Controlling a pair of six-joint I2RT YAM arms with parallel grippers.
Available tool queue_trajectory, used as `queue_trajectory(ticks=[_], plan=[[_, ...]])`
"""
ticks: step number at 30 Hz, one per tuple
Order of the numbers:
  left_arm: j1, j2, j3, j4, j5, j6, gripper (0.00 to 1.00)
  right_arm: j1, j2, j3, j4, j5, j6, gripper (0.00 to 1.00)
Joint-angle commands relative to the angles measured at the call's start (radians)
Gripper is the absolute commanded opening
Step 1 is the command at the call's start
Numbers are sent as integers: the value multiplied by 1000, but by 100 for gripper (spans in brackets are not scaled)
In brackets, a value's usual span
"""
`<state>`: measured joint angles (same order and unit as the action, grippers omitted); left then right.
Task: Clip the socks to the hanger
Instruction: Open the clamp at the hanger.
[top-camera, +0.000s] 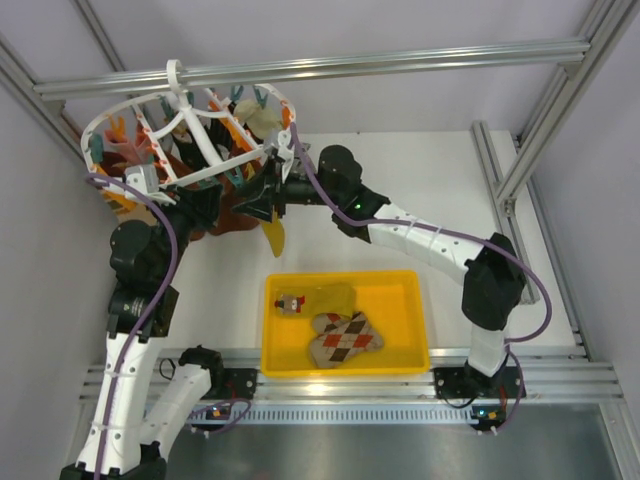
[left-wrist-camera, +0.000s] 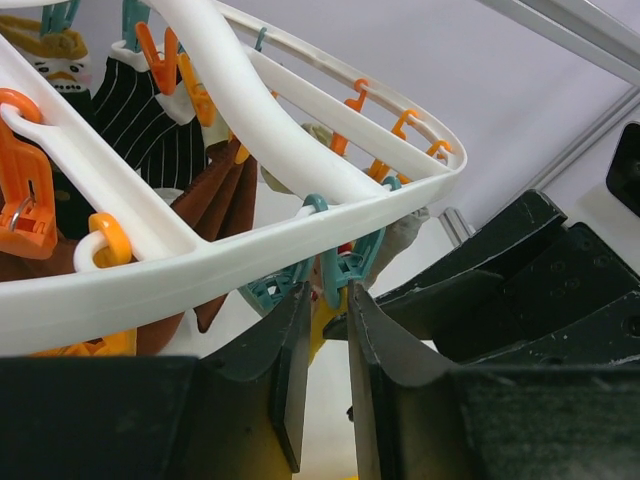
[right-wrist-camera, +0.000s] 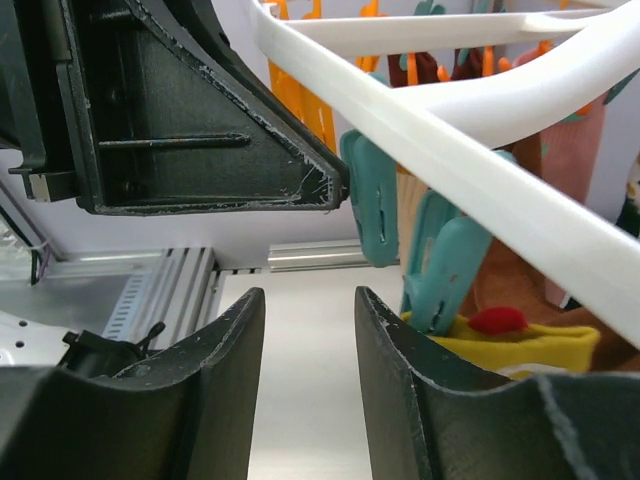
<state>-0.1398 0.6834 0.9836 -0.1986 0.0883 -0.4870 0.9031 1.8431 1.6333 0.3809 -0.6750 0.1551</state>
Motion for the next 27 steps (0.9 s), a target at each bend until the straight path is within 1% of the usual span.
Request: queue_trajectory(ticks=[1,4,5,8,10,15,22,27], plan=[[5,2,41,10,-4,11,26,26,2,68,82,5,1,41],[5,2,44,8,-8,11,26,34,18,68,87,64,-8,43],[5,1,46,7,-9,8,26,39,21,68,95,115,-9,44],[3,4,46,5,-9,1,26,43,36,63,122,195,4,45],[5,2,44,2,-7,-2,26,46,54,72,141,215,6,47],[5,5,46,2,-9,-5,26,60,103,108,156,216,23,48],[5,7,47,-1,-2,-1,25,66,130,117,199,206,32,49],[5,8,49,-12,-5,-1,25,71,136,120,233,186,40,45]])
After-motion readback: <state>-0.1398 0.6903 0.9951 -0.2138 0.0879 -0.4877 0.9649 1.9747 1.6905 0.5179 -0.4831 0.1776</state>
